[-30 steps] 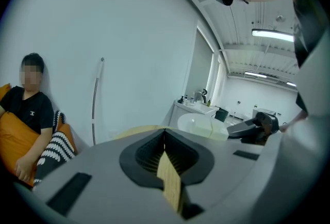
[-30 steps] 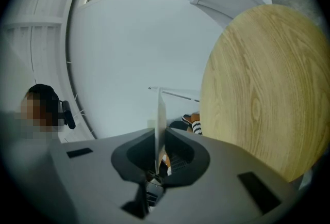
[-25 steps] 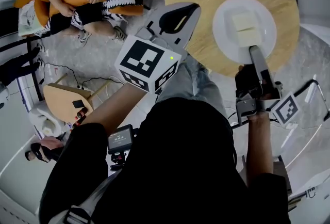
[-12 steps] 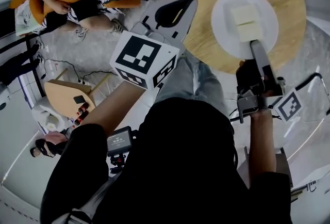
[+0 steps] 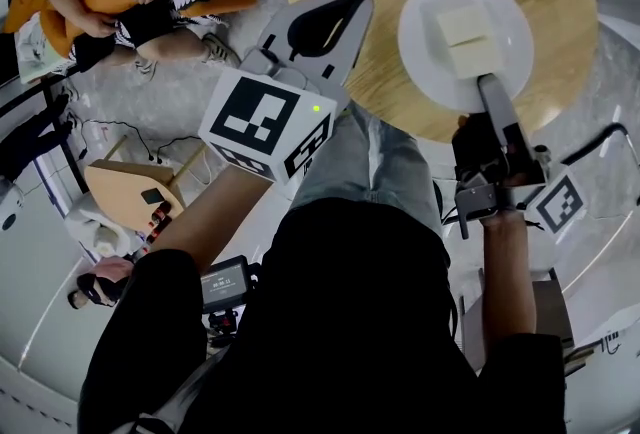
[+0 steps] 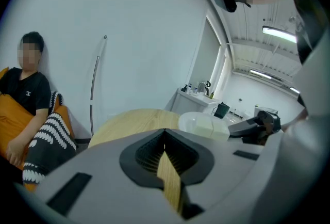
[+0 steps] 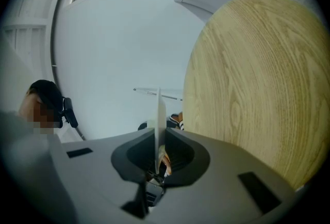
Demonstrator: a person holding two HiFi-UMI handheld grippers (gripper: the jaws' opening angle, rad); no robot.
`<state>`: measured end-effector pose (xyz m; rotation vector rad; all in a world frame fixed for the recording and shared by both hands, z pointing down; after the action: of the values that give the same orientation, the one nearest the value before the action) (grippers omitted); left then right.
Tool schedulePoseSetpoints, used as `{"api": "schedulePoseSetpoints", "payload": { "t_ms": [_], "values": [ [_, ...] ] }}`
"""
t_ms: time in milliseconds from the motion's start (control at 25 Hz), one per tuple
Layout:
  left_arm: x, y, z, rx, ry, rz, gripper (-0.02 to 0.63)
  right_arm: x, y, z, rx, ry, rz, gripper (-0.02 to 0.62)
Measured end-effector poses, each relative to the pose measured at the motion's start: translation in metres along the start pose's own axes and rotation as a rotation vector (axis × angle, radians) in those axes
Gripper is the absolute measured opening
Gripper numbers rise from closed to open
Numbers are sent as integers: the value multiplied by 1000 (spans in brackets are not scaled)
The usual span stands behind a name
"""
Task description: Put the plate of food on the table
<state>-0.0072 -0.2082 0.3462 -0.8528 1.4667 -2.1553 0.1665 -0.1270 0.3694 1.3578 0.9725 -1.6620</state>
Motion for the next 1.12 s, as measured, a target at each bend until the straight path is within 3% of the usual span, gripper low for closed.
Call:
{"api": "schedulePoseSetpoints", "payload": {
  "t_ms": [1120],
  "values": [
    [-11,-29,9,78,-55,-44,6,-21,6,-7,-69,-61,-3,26]
  ]
}}
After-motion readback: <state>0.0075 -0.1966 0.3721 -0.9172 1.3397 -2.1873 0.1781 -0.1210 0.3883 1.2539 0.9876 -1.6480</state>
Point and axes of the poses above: the fingertips, and each gripper's own axes: z forward along the fingers, x to its left, y out of its top, the point moved 3 cm from there along -z, backward along the fingers, and after that the axes turned 11 degrees about -x, right-handed, at the moved point
